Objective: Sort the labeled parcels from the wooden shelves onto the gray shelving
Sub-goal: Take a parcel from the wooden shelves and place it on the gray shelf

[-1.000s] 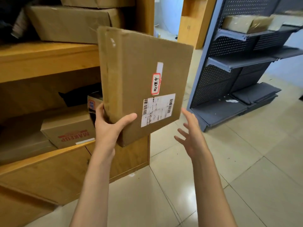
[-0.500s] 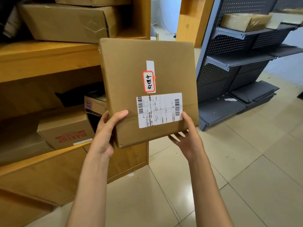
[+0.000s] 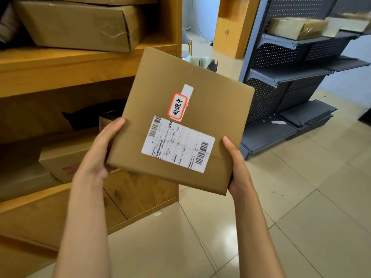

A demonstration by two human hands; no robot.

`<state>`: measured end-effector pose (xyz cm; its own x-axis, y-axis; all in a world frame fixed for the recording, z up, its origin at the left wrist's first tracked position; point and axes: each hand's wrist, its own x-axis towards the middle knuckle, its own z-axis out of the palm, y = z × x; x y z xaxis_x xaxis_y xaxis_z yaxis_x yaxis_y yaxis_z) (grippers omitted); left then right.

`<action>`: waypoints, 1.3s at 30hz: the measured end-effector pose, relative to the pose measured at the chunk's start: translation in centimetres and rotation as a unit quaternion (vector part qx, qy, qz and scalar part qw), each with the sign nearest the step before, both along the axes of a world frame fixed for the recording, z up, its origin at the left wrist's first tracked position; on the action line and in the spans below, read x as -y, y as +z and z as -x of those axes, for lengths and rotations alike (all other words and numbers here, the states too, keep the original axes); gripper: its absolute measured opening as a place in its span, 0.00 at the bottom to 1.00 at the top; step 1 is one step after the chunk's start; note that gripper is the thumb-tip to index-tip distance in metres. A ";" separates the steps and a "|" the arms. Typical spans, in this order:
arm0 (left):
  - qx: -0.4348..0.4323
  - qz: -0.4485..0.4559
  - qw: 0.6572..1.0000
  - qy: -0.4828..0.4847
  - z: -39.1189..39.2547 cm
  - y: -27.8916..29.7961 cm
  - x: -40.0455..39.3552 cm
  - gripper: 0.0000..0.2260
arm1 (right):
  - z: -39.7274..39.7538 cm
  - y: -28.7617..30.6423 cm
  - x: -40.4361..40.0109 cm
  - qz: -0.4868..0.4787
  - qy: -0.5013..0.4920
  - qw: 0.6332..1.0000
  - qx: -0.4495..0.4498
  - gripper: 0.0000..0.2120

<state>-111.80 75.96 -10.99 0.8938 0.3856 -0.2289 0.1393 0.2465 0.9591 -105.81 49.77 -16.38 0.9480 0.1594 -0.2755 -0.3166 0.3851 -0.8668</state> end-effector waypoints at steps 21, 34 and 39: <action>0.109 0.027 0.992 -0.059 -0.5 -1.7 5.4 0.52 | 2.0 2.1 -0.5 -0.033 -0.185 0.982 0.026 0.50; 0.120 0.002 0.986 -0.112 -4.1 -1.3 11.6 0.50 | 2.2 2.2 8.9 0.019 -0.218 0.972 0.087 0.20; 0.153 0.025 0.980 -0.125 -6.9 -1.4 17.2 0.29 | 1.6 2.4 13.7 0.024 -0.248 0.964 0.098 0.23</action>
<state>-104.85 58.80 -12.41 0.9887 0.1409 0.0508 -0.0903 0.2898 0.9528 -107.36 36.10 -13.95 0.9391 -0.3345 -0.0795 0.0672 0.4055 -0.9116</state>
